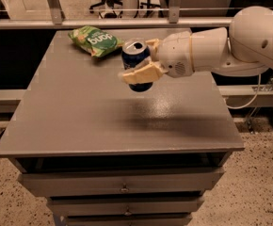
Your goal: Move pepsi can near rxbar chocolate
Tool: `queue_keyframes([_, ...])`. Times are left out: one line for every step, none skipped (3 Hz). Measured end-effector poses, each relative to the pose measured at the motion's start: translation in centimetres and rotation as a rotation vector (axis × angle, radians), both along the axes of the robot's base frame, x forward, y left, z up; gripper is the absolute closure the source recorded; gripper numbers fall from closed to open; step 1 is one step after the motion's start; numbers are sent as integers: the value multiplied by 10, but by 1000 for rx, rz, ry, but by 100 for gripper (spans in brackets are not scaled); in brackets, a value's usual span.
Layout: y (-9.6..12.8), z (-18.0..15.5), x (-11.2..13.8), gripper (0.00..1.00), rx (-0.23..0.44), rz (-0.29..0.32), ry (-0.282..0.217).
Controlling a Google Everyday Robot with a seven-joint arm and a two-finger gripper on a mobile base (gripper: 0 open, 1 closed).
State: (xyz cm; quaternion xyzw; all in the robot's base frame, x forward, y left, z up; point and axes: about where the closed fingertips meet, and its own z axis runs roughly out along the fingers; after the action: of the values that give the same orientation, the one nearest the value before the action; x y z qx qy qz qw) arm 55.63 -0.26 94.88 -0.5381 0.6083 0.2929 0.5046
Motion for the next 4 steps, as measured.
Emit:
queue_keyframes([-54, 2, 25, 100, 14, -117, -38])
queue_keyframes([-102, -1, 60, 100, 28, -213, -64])
queue_keyframes([-139, -16, 96, 100, 52, -290, -63])
queue_keyframes([-162, -31, 122, 100, 67, -342, -53])
